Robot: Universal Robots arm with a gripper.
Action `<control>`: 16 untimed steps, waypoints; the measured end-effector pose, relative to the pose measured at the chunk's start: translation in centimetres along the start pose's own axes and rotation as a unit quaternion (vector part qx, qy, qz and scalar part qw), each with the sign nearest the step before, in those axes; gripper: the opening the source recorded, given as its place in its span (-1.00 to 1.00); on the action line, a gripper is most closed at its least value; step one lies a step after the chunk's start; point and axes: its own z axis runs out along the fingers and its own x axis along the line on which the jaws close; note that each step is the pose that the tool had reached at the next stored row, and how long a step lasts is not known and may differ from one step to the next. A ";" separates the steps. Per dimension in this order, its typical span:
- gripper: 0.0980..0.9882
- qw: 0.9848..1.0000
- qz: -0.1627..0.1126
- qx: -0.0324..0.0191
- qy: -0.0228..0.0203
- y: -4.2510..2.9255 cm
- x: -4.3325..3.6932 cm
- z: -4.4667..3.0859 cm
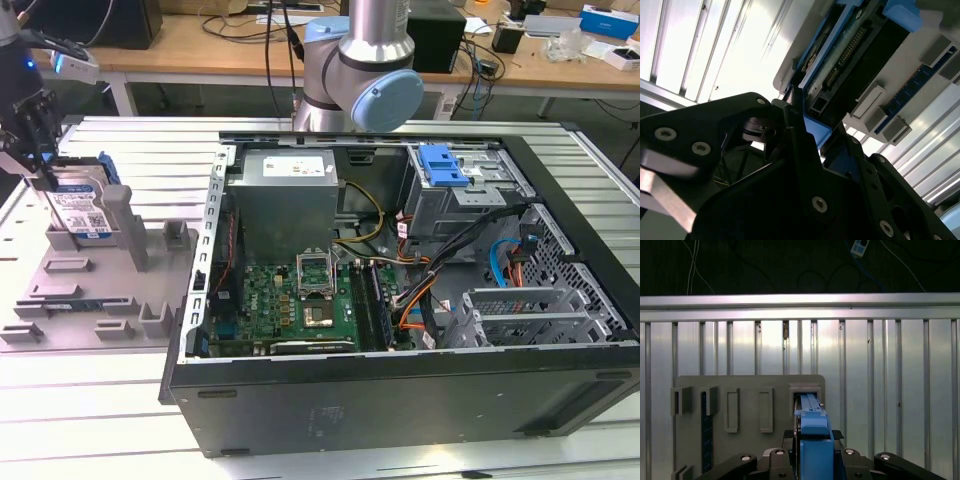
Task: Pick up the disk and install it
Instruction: 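Pick up the disk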
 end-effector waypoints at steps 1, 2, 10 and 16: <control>-0.40 1.000 0.000 0.000 0.000 0.00 0.00 0.00; -0.40 1.000 0.000 0.000 0.000 0.00 0.00 0.00; -0.40 1.000 0.000 0.000 0.000 0.03 0.06 -1.34; -0.40 1.000 0.000 0.000 0.000 0.05 0.12 -3.72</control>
